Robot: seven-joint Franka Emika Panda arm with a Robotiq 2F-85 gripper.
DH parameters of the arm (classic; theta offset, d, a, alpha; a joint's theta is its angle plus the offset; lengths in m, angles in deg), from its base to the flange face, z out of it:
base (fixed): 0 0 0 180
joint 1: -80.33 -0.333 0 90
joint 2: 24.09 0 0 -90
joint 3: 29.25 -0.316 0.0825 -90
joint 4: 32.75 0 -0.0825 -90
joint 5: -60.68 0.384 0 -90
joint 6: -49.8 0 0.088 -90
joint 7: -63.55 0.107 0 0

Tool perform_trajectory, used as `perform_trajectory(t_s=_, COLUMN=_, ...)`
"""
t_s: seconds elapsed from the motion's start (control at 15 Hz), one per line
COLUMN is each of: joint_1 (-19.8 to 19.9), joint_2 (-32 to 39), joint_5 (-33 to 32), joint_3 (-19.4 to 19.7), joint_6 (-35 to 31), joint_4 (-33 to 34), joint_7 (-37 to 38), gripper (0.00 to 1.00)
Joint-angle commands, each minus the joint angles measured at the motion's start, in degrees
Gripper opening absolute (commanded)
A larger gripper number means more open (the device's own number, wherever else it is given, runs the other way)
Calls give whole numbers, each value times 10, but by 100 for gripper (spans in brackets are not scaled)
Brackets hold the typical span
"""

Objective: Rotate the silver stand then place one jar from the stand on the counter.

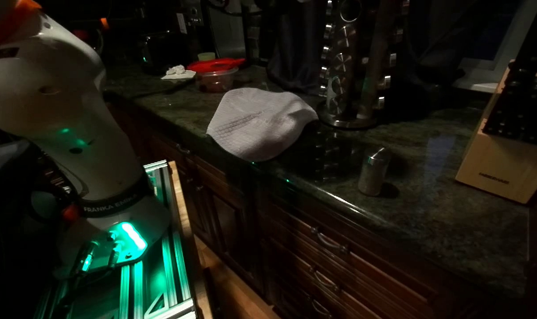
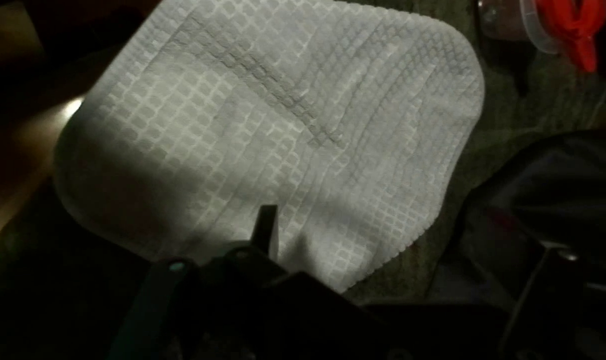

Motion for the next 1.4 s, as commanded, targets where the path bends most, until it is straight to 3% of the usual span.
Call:
perform_trajectory(t_s=0.0, joint_1=1, joint_2=53, joint_5=74, joint_3=29, joint_6=12, joint_4=38, joint_7=-53, gripper=100)
perform_trajectory(t_s=0.8, joint_1=60, joint_2=155, joint_5=255, joint_3=46, joint_6=9, joint_4=102, joint_7=-81, gripper=100)
perform_trajectory(t_s=1.33, joint_1=87, joint_2=186, joint_5=268, joint_3=50, joint_6=31, joint_4=125, joint_7=-71, gripper=100)
